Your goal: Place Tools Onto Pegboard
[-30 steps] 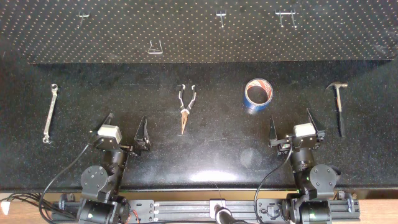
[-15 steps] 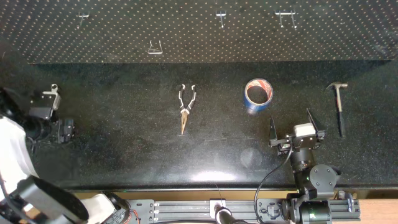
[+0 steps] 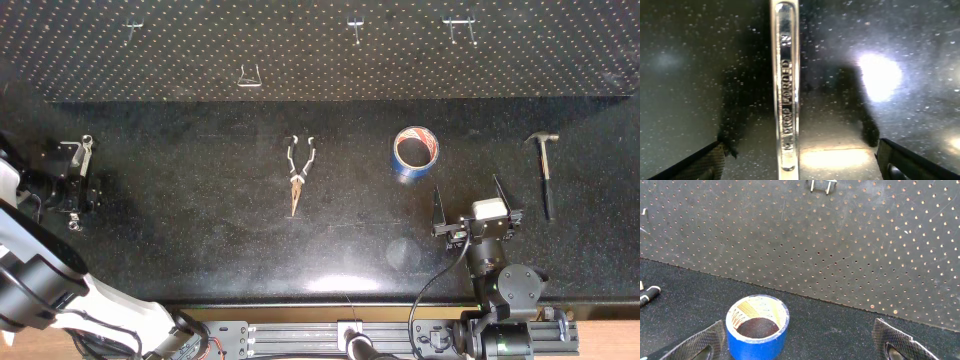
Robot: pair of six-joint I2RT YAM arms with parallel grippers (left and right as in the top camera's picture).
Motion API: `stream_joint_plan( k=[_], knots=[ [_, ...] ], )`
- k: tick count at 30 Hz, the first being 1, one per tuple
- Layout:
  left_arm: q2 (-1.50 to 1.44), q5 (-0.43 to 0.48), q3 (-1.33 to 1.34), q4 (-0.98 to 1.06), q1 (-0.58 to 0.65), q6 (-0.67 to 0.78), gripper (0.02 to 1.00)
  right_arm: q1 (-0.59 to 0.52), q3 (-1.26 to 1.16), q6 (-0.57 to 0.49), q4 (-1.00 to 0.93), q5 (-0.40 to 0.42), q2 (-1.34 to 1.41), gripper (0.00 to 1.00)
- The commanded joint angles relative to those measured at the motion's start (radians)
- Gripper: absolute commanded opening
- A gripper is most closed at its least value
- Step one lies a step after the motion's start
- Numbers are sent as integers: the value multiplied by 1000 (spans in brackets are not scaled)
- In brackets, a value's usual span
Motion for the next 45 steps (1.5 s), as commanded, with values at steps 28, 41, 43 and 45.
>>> stream_joint_plan(
  k=[28,41,43,45],
  knots=[
    [-1082,-163,-719,666,-622,-737,29,6,-5,-10,-3,-6,-6,965],
    [-777,-46,-719,1062,-608,-797,29,6,-5,-10,-3,-6,-6,965],
    [-764,-43,-718,1102,-608,-797,29,6,-5,-10,-3,-6,-6,965],
    [-764,-43,-718,1124,-608,-797,27,6,-5,-10,-3,-6,-6,965]
  ],
)
